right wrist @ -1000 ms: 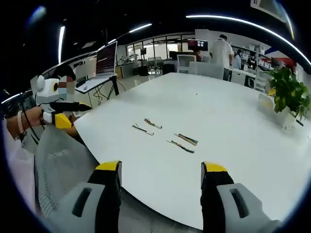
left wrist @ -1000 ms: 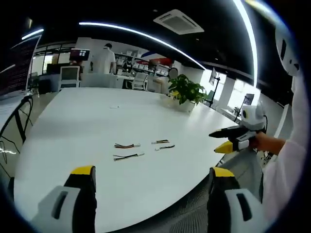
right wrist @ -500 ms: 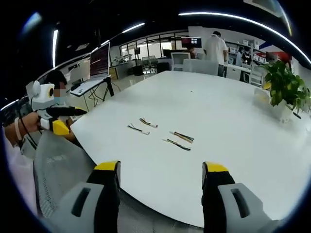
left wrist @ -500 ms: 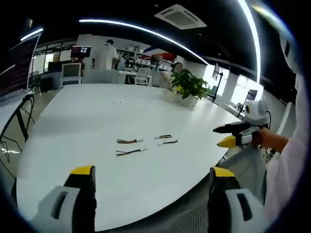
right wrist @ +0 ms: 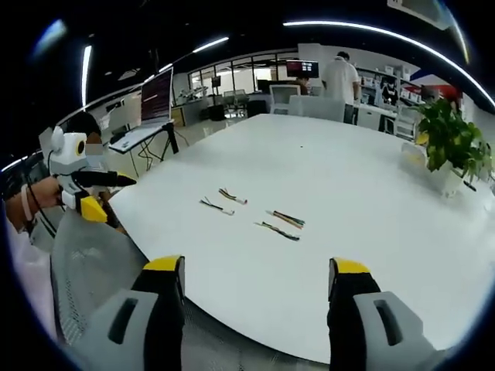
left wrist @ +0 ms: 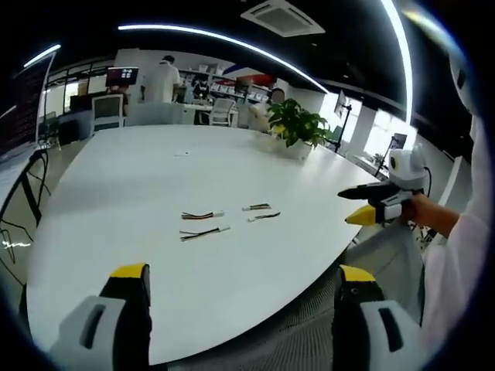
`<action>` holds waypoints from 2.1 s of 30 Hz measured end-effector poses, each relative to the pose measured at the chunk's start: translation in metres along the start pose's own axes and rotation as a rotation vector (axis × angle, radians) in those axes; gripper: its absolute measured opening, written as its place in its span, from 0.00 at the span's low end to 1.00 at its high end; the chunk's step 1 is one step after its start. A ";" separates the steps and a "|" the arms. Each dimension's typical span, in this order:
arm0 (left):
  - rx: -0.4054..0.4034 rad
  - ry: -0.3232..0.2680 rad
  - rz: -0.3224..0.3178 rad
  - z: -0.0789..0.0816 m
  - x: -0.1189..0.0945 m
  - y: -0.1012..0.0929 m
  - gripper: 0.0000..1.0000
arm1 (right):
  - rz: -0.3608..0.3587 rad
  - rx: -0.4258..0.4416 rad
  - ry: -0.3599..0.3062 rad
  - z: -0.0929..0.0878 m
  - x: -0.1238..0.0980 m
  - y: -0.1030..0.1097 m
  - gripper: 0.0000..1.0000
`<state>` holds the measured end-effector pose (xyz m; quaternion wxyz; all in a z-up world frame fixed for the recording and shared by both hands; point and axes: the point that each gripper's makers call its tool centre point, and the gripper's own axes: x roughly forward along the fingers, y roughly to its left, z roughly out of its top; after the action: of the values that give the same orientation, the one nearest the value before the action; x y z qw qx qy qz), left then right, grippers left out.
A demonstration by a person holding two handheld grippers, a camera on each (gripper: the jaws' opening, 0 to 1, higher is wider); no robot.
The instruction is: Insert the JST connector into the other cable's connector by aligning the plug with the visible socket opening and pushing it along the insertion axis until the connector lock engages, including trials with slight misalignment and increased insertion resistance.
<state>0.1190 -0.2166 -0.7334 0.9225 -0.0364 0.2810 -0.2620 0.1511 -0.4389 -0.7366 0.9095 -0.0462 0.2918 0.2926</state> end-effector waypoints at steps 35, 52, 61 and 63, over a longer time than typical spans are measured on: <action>0.130 -0.120 -0.088 0.029 0.003 -0.016 0.98 | 0.154 -0.110 -0.112 0.030 -0.006 0.018 0.62; 0.248 -0.283 -0.154 0.077 0.007 -0.009 0.99 | 0.160 -0.213 -0.111 0.036 0.000 -0.007 0.66; 0.252 -0.327 -0.281 0.093 0.008 -0.010 0.99 | 0.241 -0.149 -0.250 0.061 -0.004 -0.016 0.63; 0.256 -0.336 -0.286 0.096 0.008 -0.008 0.99 | 0.241 -0.149 -0.253 0.062 -0.003 -0.018 0.64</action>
<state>0.1730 -0.2349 -0.6550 0.9069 -0.0018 0.0802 -0.4137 0.1910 -0.4397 -0.6856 0.8912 -0.0409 0.1563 0.4238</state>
